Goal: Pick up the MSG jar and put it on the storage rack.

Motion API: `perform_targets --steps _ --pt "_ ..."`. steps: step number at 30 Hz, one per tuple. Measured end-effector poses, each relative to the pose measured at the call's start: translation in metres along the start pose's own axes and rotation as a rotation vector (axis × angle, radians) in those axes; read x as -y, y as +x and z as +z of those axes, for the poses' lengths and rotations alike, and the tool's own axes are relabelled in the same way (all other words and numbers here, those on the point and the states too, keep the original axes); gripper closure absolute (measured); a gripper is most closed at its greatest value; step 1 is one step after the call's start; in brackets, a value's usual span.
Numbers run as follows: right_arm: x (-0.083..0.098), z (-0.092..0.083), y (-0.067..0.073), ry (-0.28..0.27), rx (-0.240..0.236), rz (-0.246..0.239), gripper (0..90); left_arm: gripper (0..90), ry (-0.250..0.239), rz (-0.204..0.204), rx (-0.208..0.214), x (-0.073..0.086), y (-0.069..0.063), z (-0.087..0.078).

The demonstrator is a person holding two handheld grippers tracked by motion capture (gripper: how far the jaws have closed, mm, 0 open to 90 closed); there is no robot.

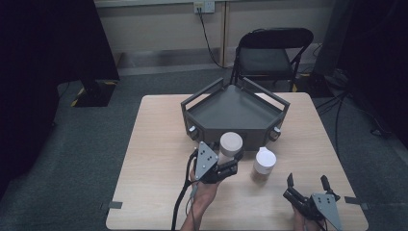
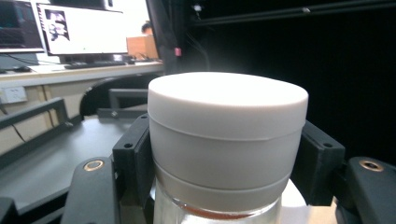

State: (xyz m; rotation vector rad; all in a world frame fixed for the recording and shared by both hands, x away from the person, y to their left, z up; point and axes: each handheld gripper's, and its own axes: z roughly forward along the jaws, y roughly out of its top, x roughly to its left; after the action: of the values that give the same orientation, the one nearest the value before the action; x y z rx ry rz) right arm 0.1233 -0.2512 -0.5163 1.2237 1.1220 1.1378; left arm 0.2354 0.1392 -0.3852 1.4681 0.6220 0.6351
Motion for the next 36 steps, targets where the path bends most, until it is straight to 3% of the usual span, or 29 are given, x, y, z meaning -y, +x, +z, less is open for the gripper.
perform_targets --steps 13,16,21,23,27,31,36 --pt "0.0 0.0 0.0 0.0 0.001 -0.001 0.0 34.0 0.004 -0.06 -0.087 -0.031 0.018 0.024" --pt "0.0 0.0 0.0 0.0 0.001 -0.001 0.0 34.1 0.014 -0.07 -0.133 -0.041 0.021 0.037" --pt "0.0 0.0 0.001 0.0 0.003 -0.001 0.0 34.1 0.021 -0.087 -0.17 -0.048 0.028 0.052" --pt "0.0 0.0 0.001 0.0 0.004 0.0 0.0 34.1 0.045 -0.086 -0.2 -0.059 0.033 0.063" --pt "0.0 0.001 0.001 0.0 0.004 -0.001 0.0 34.1 0.044 -0.08 -0.228 -0.062 0.036 0.074" --pt "0.0 0.001 0.002 0.001 0.003 -0.001 0.0 34.1 0.049 -0.131 -0.268 -0.061 0.038 0.083" --pt "0.0 0.001 0.001 0.001 -0.001 -0.001 0.0 34.1 0.064 -0.11 -0.325 -0.053 0.037 0.098"
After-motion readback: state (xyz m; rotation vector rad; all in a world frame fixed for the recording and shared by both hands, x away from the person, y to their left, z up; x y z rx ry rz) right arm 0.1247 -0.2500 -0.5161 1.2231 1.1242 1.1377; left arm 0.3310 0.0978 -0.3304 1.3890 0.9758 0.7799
